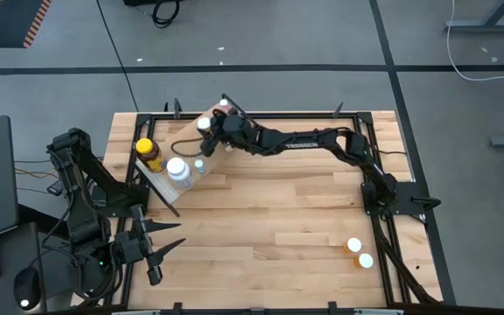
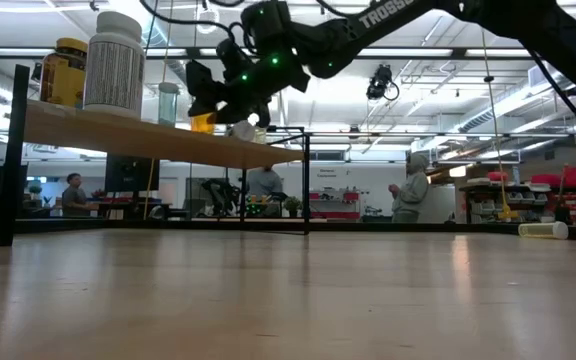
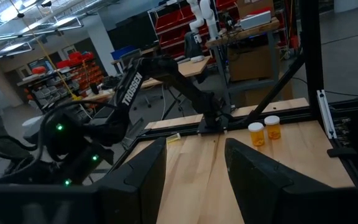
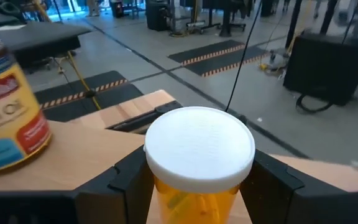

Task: Pick and place medicine bottles onto shelf by color
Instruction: Put the bottom left orange pill bottle on the shelf

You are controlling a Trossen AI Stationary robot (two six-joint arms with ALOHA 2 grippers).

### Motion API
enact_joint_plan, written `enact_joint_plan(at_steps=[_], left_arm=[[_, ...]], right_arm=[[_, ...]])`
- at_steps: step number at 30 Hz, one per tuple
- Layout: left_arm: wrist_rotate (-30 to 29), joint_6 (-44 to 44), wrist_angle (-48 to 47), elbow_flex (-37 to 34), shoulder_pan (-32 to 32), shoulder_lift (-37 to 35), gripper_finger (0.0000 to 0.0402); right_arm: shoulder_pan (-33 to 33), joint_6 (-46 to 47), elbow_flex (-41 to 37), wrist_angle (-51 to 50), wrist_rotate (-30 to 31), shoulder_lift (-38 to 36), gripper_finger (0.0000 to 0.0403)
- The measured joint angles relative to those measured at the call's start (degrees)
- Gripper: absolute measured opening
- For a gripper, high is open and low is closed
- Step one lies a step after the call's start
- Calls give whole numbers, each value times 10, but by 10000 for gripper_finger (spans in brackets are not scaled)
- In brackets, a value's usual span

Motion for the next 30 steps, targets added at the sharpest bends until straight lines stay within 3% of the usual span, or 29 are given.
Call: enact_joint_plan(at_steps=[17,30], left_arm=[[0,0,0,0,0,0,172],[0,0,0,0,0,0,172]], right_arm=[[-20,1,-5,6,-25,2,212],[-6,-8,-6,3,-26,2,242]])
